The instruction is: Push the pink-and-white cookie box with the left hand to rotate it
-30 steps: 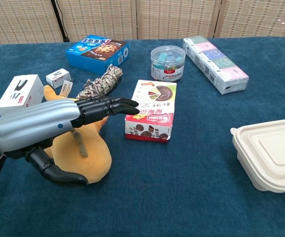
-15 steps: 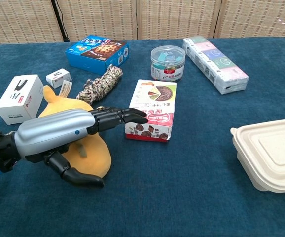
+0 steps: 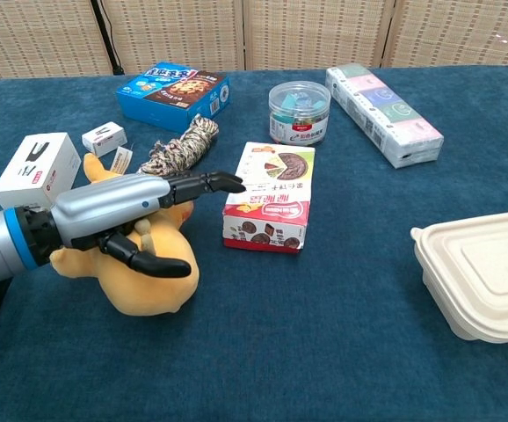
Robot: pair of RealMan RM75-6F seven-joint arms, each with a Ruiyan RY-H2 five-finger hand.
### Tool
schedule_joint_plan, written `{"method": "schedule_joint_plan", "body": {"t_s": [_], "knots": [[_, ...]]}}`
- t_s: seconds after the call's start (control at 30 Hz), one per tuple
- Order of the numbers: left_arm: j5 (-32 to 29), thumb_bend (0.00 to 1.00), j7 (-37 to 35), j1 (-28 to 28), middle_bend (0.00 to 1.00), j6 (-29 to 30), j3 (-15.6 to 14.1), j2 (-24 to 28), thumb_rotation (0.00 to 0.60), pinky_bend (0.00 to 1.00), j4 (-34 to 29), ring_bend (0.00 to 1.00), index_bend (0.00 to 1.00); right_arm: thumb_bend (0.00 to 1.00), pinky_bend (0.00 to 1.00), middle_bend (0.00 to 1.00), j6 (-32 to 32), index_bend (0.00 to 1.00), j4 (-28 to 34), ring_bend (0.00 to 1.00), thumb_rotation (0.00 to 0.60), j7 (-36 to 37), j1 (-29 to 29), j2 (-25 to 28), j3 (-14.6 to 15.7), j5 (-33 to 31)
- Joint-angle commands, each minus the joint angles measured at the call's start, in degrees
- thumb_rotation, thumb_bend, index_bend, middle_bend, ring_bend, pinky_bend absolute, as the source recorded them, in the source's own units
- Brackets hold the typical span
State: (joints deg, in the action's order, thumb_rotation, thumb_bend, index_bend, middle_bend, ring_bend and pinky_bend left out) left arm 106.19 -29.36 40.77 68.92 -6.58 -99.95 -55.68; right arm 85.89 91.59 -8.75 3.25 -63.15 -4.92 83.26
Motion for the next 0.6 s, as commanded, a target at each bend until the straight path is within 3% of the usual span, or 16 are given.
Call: {"method": "schedule_joint_plan", "body": {"t_s": [0.03, 0.37, 0.6], "knots": [[-1.24, 0.00, -2.58, 0.53, 0.00, 0.84, 0.58, -1.21, 0.074, 0.00, 4.36, 0.00, 0.00, 0.00, 0.00, 0.00, -0.32, 0.00, -0.20, 0.00, 0.600, 0.04, 0.16, -0.08, -0.15, -0.32], [-3.85, 0.00, -11.24, 0.50, 0.00, 3.59, 1.41, -3.59, 0.074, 0.00, 15.47, 0.00, 0.00, 0.00, 0.00, 0.00, -1.89, 0.00, -0.82, 0.00, 0.600, -0.26, 0.82, -0.71, -0.33, -1.47], [-1.48, 0.00, -14.18, -0.96, 0.00, 11.92, -0.42, 0.22, 0.074, 0.00, 10.70, 0.00, 0.00, 0.00, 0.00, 0.00, -1.36, 0.00, -0.26, 0.00, 0.600, 0.07, 0.65, -0.46, -0.12, -0.83]]}}
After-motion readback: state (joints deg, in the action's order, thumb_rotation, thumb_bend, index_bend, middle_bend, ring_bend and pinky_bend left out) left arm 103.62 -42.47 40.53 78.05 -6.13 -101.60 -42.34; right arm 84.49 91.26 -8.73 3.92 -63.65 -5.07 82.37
